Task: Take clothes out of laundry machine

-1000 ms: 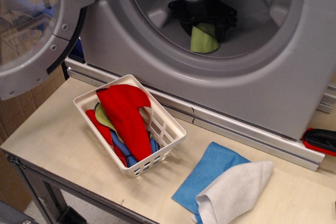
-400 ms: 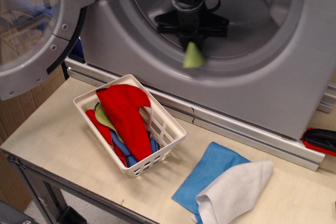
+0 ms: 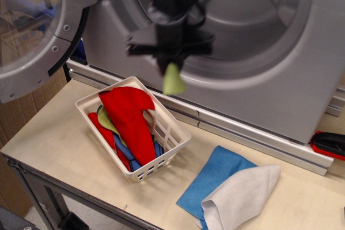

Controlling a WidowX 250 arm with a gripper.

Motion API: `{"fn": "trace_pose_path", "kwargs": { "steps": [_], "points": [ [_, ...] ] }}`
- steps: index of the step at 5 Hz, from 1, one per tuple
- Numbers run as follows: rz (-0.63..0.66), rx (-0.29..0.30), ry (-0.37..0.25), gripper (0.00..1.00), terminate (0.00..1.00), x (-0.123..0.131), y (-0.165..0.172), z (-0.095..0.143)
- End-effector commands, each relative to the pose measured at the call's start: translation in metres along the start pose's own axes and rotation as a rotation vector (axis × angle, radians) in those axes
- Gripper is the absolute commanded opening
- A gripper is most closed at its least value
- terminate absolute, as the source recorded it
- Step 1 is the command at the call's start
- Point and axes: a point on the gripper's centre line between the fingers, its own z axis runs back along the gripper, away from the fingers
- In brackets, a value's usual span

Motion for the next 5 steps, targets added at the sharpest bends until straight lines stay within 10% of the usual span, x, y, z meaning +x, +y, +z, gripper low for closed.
{"fn": "trace_pose_path", "kwargs": {
  "steps": [1, 4, 5],
  "points": [
    [0.059, -0.057, 0.07, 0.0, 0.0, -0.021, 0.047, -0.019],
    [0.022, -0.105, 0.187, 0.0, 0.0, -0.042, 0.044, -0.064],
    [0.003, -0.094, 0.208, 1.0, 0.0, -0.042, 0.037, -0.067]
  ]
}}
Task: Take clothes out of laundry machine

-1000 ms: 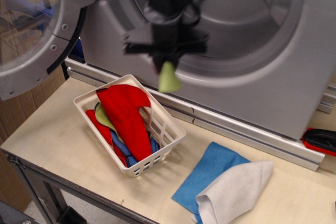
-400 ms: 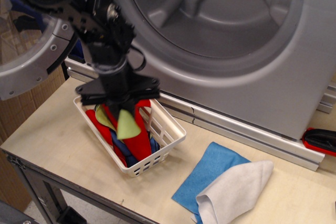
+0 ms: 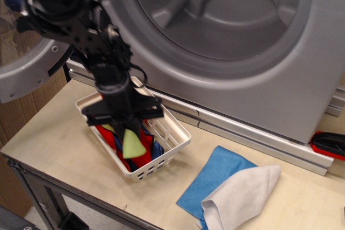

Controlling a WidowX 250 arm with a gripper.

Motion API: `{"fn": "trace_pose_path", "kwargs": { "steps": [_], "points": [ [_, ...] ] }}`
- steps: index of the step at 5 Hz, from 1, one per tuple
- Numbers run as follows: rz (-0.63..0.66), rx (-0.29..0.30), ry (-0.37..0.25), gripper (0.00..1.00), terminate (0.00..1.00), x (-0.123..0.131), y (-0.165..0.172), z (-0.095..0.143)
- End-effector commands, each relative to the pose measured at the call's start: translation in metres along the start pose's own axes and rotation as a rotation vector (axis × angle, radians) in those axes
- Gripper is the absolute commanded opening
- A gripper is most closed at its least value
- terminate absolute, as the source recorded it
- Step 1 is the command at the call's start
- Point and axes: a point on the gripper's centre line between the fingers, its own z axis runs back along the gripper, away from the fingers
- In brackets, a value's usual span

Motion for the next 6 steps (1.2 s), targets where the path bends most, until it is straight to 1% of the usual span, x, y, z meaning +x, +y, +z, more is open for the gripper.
{"fn": "trace_pose_path", "kwargs": {
  "steps": [1, 2, 3, 4, 5, 6],
  "points": [
    [-0.021, -0.051, 0.002, 1.0, 0.0, 0.009, -0.016, 0.016],
    [0.004, -0.029, 0.003, 1.0, 0.0, 0.011, -0.02, 0.036],
    [0.023, 0.024, 0.073, 1.0, 0.0, 0.014, -0.028, 0.061],
    [0.046, 0.073, 0.078, 1.0, 0.0, 0.016, -0.032, 0.091],
    [0.046, 0.073, 0.078, 1.0, 0.0, 0.016, -0.032, 0.091],
    [0.046, 0.073, 0.078, 1.0, 1.0, 0.016, -0.032, 0.091]
  ]
}}
